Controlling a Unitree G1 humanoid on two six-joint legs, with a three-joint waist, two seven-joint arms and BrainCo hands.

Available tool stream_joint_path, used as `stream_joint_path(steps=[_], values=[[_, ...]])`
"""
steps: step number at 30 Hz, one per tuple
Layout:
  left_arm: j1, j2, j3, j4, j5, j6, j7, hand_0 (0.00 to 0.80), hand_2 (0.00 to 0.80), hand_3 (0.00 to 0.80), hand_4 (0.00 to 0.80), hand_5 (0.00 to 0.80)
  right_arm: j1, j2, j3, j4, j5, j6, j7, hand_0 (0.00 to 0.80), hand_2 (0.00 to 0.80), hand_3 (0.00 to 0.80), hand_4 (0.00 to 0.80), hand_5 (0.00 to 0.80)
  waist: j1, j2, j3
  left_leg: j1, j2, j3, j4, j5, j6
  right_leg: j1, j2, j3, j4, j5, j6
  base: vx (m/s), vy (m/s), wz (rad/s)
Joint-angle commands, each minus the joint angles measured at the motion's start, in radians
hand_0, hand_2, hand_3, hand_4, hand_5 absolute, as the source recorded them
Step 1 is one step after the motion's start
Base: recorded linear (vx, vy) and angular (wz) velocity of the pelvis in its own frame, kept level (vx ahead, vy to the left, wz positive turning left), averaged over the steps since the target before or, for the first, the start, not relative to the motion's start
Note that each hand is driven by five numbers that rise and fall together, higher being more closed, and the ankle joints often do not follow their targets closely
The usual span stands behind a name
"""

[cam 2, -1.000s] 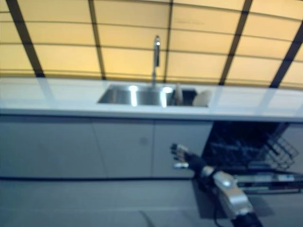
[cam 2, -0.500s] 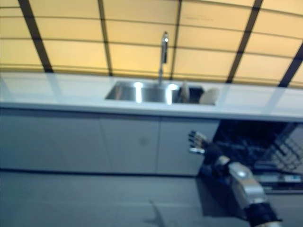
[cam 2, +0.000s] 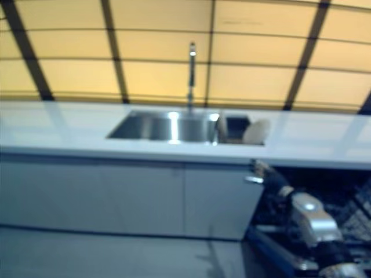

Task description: Take plates into dishwasher

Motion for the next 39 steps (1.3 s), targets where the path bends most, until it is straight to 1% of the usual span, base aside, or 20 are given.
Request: stream_joint_path(steps=[1,3,4,6,7,9,11,12,14,15,17,21,27,30,32,35,36,37,38,39], values=[[-0.007,0.048,-0.001,-0.008,-0.017,0.020,0.014,0.000,0.000,0.000,0.000,0.000,-0.093,0.026,0.034,0.006,0.028,-0.039,-0.025,0.000,0.000,0.000,0.000,0.000,0.016,-0.103,-0.006,-0.101,-0.096,0.061,0.197,0.171,0.124,0.033,-0.088,0.023,-0.099,0.100,0.044,0.235,-0.109,-0.20],[-0.002,0.040,0.001,-0.005,-0.033,0.022,0.020,0.000,0.000,0.000,0.000,0.000,-0.101,0.037,0.035,0.008,0.035,-0.056,-0.044,0.000,0.000,0.000,0.000,0.000,0.071,-0.100,0.032,-0.261,-0.145,0.068,0.148,0.156,0.153,0.101,-0.068,0.060,-0.107,0.061,0.046,0.270,-0.058,-0.20],[0.001,0.040,0.003,-0.002,-0.041,0.021,0.022,0.000,0.000,0.000,0.000,0.000,-0.116,0.049,0.044,0.015,0.030,-0.065,-0.049,0.000,0.000,0.000,0.000,0.000,0.092,-0.088,0.047,-0.287,-0.147,0.067,0.069,0.168,0.154,0.128,-0.049,0.081,-0.112,0.048,0.052,0.266,0.019,-0.23],[0.011,0.043,0.009,-0.003,-0.046,0.021,0.025,0.000,0.000,0.000,0.000,0.000,-0.175,0.065,0.076,0.046,0.028,-0.072,-0.062,0.000,0.000,0.000,0.000,0.000,0.128,-0.069,0.066,-0.319,-0.121,0.078,-0.093,0.202,0.152,0.170,-0.019,0.115,-0.123,0.026,0.058,0.355,0.046,-0.46],[0.014,0.046,0.004,-0.007,-0.050,0.030,0.025,0.000,0.000,0.000,0.000,0.000,-0.231,0.064,0.107,0.064,0.041,-0.064,-0.080,0.000,0.000,0.000,0.000,0.000,0.171,-0.049,0.079,-0.360,-0.119,0.060,-0.225,0.273,0.134,0.214,0.012,0.152,-0.127,-0.002,0.054,0.383,0.057,-0.61],[0.020,0.046,-0.015,-0.025,-0.096,0.040,0.031,0.000,0.000,0.000,0.000,0.000,-0.287,0.042,0.136,0.084,0.049,-0.064,-0.068,0.000,0.000,0.000,0.000,0.000,0.208,-0.041,0.085,-0.411,-0.128,0.042,-0.300,0.317,0.128,0.249,0.023,0.196,-0.122,-0.035,0.047,0.285,0.072,-0.95],[0.018,0.043,-0.017,-0.036,-0.110,0.050,0.032,0.000,0.000,0.000,0.000,0.000,-0.309,0.031,0.140,0.108,0.055,-0.077,-0.034,0.000,0.000,0.000,0.000,0.000,0.207,-0.039,0.081,-0.405,-0.129,0.070,-0.299,0.282,0.143,0.251,0.018,0.197,-0.100,-0.062,0.046,0.154,0.090,-0.91],[0.006,0.046,-0.016,-0.037,-0.123,0.052,0.041,0.000,0.000,0.000,0.000,0.000,-0.298,0.040,0.128,0.098,0.061,-0.073,-0.012,0.000,0.000,0.000,0.000,0.000,0.195,-0.042,0.070,-0.389,-0.133,0.088,-0.290,0.234,0.160,0.250,-0.005,0.185,-0.066,-0.089,0.062,0.132,0.093,-0.51],[-0.006,0.053,-0.017,-0.033,-0.143,0.033,0.052,0.000,0.000,0.000,0.000,0.000,-0.264,0.048,0.115,0.059,0.045,-0.058,0.000,0.000,0.000,0.000,0.000,0.000,0.184,-0.047,0.062,-0.376,-0.132,0.087,-0.277,0.205,0.169,0.244,-0.023,0.172,-0.043,-0.103,0.072,0.167,0.079,-0.55],[-0.015,0.056,-0.010,-0.040,-0.138,0.036,0.050,0.000,0.000,0.000,0.000,0.000,-0.244,0.049,0.101,0.047,0.029,-0.053,0.011,0.000,0.000,0.000,0.000,0.000,0.178,-0.048,0.058,-0.360,-0.123,0.101,-0.275,0.193,0.171,0.235,-0.034,0.144,-0.031,-0.104,0.077,0.195,0.036,-0.45],[-0.029,0.060,-0.015,-0.042,-0.131,0.023,0.055,0.000,0.000,0.000,0.000,0.000,-0.218,0.045,0.084,0.042,0.028,-0.060,0.026,0.000,0.000,0.000,0.000,0.000,0.172,-0.051,0.054,-0.345,-0.114,0.104,-0.277,0.186,0.172,0.228,-0.040,0.122,-0.024,-0.107,0.078,0.151,-0.008,-0.07],[-0.046,0.067,-0.031,-0.053,-0.128,-0.005,0.052,0.000,0.000,0.000,0.000,0.000,-0.191,0.028,0.062,0.032,0.044,-0.076,0.024,0.000,0.000,0.000,0.000,0.000,0.177,-0.071,0.046,-0.386,-0.112,0.113,-0.262,0.193,0.165,0.238,-0.041,0.119,-0.046,-0.105,0.076,0.087,-0.035,0.01],[-0.030,0.064,-0.053,-0.065,-0.093,-0.021,0.032,0.000,0.000,0.000,0.000,0.000,-0.204,0.020,0.047,0.026,0.043,-0.084,0.005,0.000,0.000,0.000,0.000,0.000,0.197,-0.080,0.048,-0.400,-0.120,0.100,-0.263,0.190,0.163,0.258,-0.048,0.122,-0.092,-0.091,0.083,0.049,-0.018,0.09],[-0.030,0.062,-0.058,-0.071,-0.077,-0.010,0.016,0.000,0.000,0.000,0.000,0.000,-0.210,0.017,0.041,0.012,0.033,-0.069,-0.014,0.000,0.000,0.000,0.000,0.000,0.188,-0.080,0.050,-0.414,-0.116,0.150,-0.205,0.160,0.166,0.255,-0.066,0.098,-0.085,-0.094,0.086,0.059,0.074,0.01],[-0.033,0.056,-0.062,-0.072,-0.080,-0.010,0.018,0.000,0.000,0.000,0.000,0.000,-0.203,0.021,0.041,0.002,0.024,-0.065,-0.020,0.000,0.000,0.000,0.000,0.000,0.182,-0.079,0.053,-0.416,-0.114,0.160,-0.180,0.144,0.166,0.247,-0.084,0.084,-0.065,-0.096,0.097,0.113,0.130,0.13],[-0.036,0.055,-0.064,-0.082,-0.082,-0.020,0.019,0.000,0.000,0.000,0.000,0.000,-0.185,0.013,0.030,0.003,0.035,-0.074,-0.030,0.000,0.000,0.000,0.000,0.000,0.178,-0.077,0.045,-0.403,-0.115,0.172,-0.172,0.118,0.190,0.253,-0.111,0.080,-0.001,-0.114,0.114,0.160,0.144,0.07],[-0.040,0.058,-0.069,-0.086,-0.076,-0.018,0.019,0.000,0.000,0.000,0.000,0.000,-0.169,0.012,0.017,0.006,0.038,-0.077,-0.033,0.000,0.000,0.000,0.000,0.000,0.180,-0.084,0.035,-0.396,-0.129,0.180,-0.186,0.115,0.209,0.258,-0.134,0.078,0.056,-0.071,0.137,0.103,0.109,-0.01],[-0.042,0.061,-0.077,-0.089,-0.065,-0.016,0.016,0.000,0.000,0.000,0.000,0.000,-0.154,0.016,0.008,0.007,0.033,-0.081,-0.043,0.000,0.000,0.000,0.000,0.000,0.181,-0.083,0.025,-0.382,-0.134,0.187,-0.211,0.120,0.224,0.237,-0.160,0.077,0.164,0.008,0.166,0.113,0.140,-0.04],[-0.044,0.063,-0.083,-0.090,-0.061,-0.016,0.016,0.000,0.000,0.000,0.000,0.000,-0.145,0.018,0.005,0.004,0.027,-0.084,-0.052,0.000,0.000,0.000,0.000,0.000,0.177,-0.075,0.023,-0.368,-0.132,0.188,-0.228,0.123,0.231,0.211,-0.169,0.078,0.240,0.054,0.178,0.115,0.200,-0.06],[-0.048,0.070,-0.092,-0.089,-0.049,-0.017,0.007,0.000,0.000,0.000,0.000,0.000,-0.125,0.022,-0.003,-0.009,0.019,-0.090,-0.067,0.000,0.000,0.000,0.000,0.000,0.164,-0.052,0.025,-0.330,-0.125,0.184,-0.259,0.126,0.241,0.121,-0.171,0.084,0.401,0.117,0.192,0.153,0.245,0.00]])
